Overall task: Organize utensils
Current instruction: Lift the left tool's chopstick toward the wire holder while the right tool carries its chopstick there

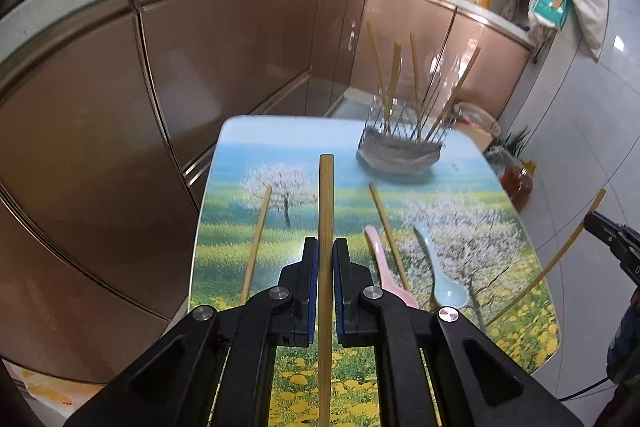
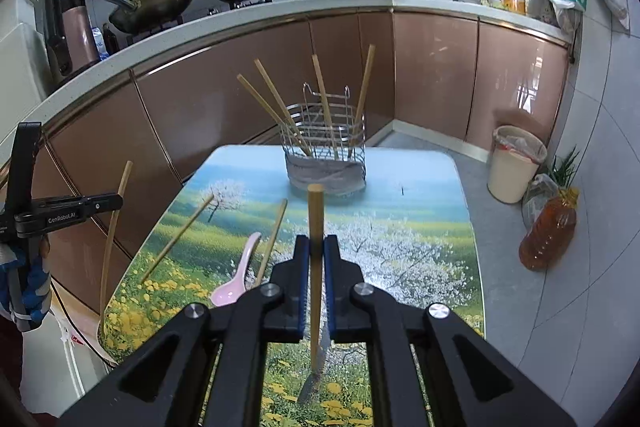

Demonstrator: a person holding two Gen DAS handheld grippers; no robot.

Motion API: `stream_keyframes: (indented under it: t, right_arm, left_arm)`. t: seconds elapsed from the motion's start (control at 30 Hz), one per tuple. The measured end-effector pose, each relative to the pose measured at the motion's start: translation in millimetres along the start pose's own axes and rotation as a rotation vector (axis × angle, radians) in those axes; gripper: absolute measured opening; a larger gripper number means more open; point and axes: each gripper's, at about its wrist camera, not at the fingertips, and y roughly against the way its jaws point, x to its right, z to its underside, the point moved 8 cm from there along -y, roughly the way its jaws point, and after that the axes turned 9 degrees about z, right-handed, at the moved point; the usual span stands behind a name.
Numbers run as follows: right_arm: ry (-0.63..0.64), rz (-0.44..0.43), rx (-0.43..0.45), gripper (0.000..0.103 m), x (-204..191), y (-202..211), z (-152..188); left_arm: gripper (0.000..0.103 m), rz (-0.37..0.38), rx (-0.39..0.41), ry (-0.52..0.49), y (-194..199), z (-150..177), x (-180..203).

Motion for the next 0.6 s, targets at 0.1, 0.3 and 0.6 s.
stream_keyframes:
  t: [0.1,0.3,0.6]
  right_arm:
    - [0.017,-0.004,0.024,0.006,-7.0,7.6,-13.5]
    - [0.035,-0.014,0.074,0.006,-15.9,9.0,-55.8]
    - [0.045,-0.027,0.17,0.006,-17.1,-4.3,-146.7]
  left_arm:
    - [0.007,0.012,0.031,-0.001,11.0,-13.8,5.2]
    - [0.007,0.059,0.088,-0.026,22.1,-56.5,27.9]
    - [0.007,0.163,0.212,-0.053,16.0,-150.5,76.6]
